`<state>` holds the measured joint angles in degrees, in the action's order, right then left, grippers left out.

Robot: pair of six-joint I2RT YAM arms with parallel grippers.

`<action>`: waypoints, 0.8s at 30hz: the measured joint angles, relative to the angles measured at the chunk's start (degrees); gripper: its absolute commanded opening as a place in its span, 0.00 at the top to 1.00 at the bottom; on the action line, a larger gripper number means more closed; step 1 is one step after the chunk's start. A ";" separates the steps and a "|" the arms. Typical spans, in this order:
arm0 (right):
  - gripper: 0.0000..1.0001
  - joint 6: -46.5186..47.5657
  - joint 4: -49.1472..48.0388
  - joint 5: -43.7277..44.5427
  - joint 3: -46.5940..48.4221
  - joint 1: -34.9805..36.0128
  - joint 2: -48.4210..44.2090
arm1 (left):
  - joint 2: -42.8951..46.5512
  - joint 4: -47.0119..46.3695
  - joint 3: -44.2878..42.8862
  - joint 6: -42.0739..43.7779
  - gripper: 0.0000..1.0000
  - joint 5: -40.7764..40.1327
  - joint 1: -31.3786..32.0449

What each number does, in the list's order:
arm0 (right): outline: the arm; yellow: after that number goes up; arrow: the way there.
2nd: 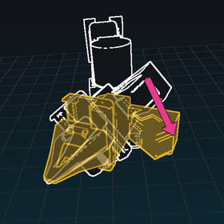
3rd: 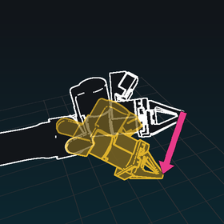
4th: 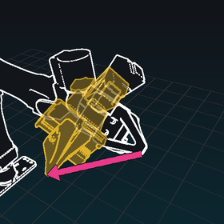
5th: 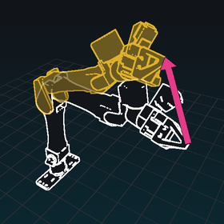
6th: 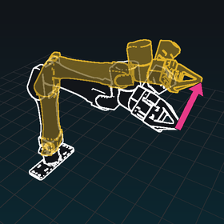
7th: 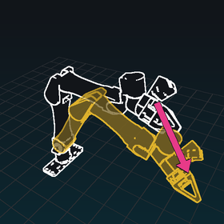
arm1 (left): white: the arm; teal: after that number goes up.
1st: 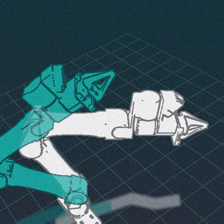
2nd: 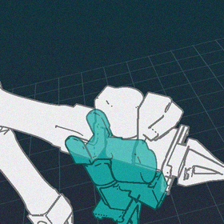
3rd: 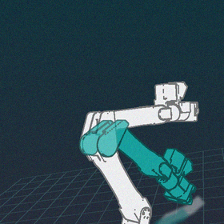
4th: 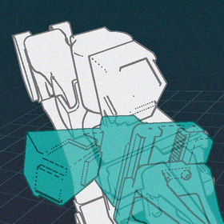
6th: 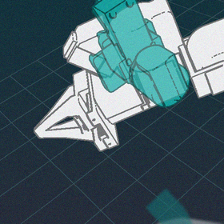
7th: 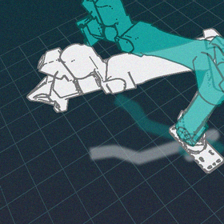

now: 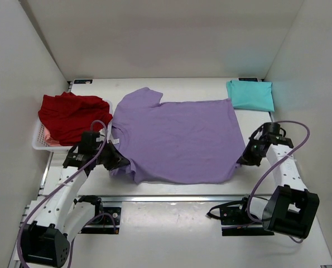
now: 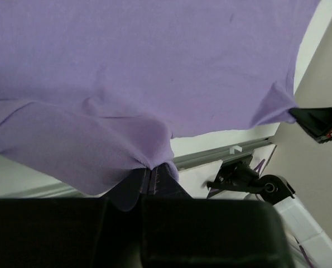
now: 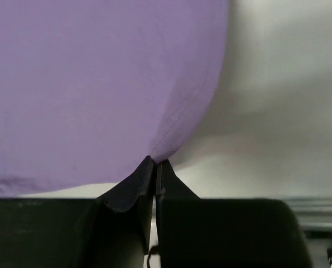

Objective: Fold and stack the t-shirts
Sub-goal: Flatten out the tshirt, then fold the flattened tshirt in 1/3 of the way

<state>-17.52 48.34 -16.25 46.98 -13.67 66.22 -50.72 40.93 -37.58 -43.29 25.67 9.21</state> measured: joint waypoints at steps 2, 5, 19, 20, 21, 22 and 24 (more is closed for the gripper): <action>1.00 0.39 1.84 0.42 -2.93 -0.42 -0.63 | 1.29 2.14 0.81 0.20 1.00 0.15 -0.55; 1.00 0.87 3.56 0.72 -6.03 -1.07 -0.74 | 1.33 3.91 0.74 0.46 1.00 0.07 -0.94; 1.00 1.25 1.70 0.33 5.20 -5.95 12.52 | -20.11 2.08 -14.62 4.09 1.00 -1.90 -3.98; 1.00 1.27 1.49 0.24 6.14 -6.10 13.62 | -21.33 1.64 -15.41 4.15 1.00 -2.12 -4.17; 1.00 1.27 1.09 0.15 6.84 -6.25 14.58 | -22.60 1.20 -16.17 4.31 1.00 -2.38 -4.44; 1.00 1.25 0.92 0.13 7.67 -6.29 15.78 | -23.80 1.07 -17.00 4.33 1.00 -2.49 -4.63; 1.00 1.22 0.76 0.09 9.68 -6.34 18.32 | -26.14 0.96 -18.82 4.57 1.00 -2.80 -4.92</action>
<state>-16.29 49.10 -16.16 56.66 -20.01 84.53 -76.86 41.89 -56.40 -38.72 22.87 4.29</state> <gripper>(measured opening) 0.009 0.028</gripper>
